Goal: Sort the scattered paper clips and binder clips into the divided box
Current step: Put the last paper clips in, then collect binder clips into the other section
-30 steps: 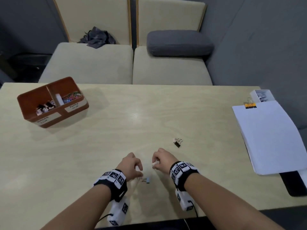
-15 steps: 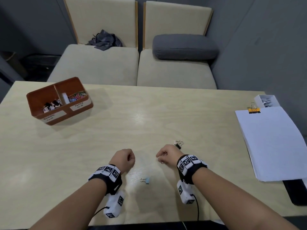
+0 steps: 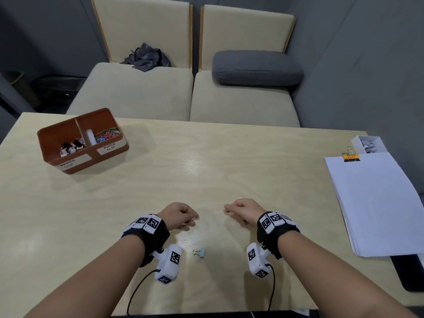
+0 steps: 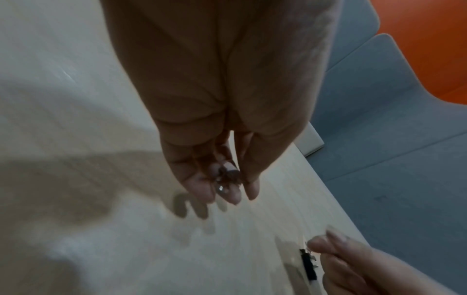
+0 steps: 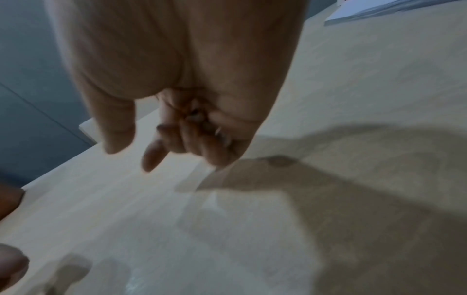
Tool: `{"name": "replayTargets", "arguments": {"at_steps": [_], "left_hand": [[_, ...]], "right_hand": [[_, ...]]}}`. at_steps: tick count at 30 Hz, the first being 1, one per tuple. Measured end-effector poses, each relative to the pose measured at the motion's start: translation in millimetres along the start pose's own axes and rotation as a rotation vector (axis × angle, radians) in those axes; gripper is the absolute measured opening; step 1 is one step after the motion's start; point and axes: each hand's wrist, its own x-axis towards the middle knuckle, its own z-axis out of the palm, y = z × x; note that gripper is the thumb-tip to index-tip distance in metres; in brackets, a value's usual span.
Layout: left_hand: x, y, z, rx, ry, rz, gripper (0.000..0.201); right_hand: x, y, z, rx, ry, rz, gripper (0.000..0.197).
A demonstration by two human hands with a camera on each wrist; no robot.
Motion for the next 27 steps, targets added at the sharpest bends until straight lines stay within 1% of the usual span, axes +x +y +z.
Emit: {"name": "replayTargets", "arguments": {"at_steps": [2,3,4,7,8,10,12,14,15,19,24,27], "left_hand": [[1,3,7,0.031,-0.016,-0.014,0.011],[1,4,9,0.096,-0.016,-0.002,0.013],[1,4,12,0.182,-0.024,0.022,0.018],[3,-3,21,0.494,-0.099,0.135,0.036],[4,-7,23,0.621,-0.118,0.163,0.040],[8,-14,29,0.833,-0.148,0.177,0.046],[10,-20,35,0.953,-0.156,0.178,0.052],[12,-24,40,1.015,-0.151,0.201,0.053],[13,-25,41,1.032,-0.148,0.210,0.050],[15,-26,40,0.996,-0.134,0.226,0.030],[15,-23,32,1.013,-0.144,0.271,0.023],[16,-24,25,1.007,-0.139,0.297,0.016]], "right_hand": [[4,5,-7,-0.138,0.176,-0.078,0.013],[6,7,-11,-0.207,0.236,-0.121,0.015],[7,9,-15,-0.289,0.270,-0.151,0.023],[8,13,-25,-0.548,0.257,-0.120,0.050],[9,15,-27,-0.605,0.245,-0.098,0.056],[11,17,-29,-0.665,0.225,-0.078,0.057],[13,20,-29,-0.673,0.209,-0.078,0.050],[15,22,-29,-0.645,0.199,-0.086,0.043],[16,22,-27,-0.627,0.191,-0.095,0.041],[19,25,-20,-0.593,0.192,-0.151,0.028],[24,25,-17,-0.576,0.195,-0.139,0.025],[25,24,-16,-0.540,0.205,-0.123,0.021]]}}
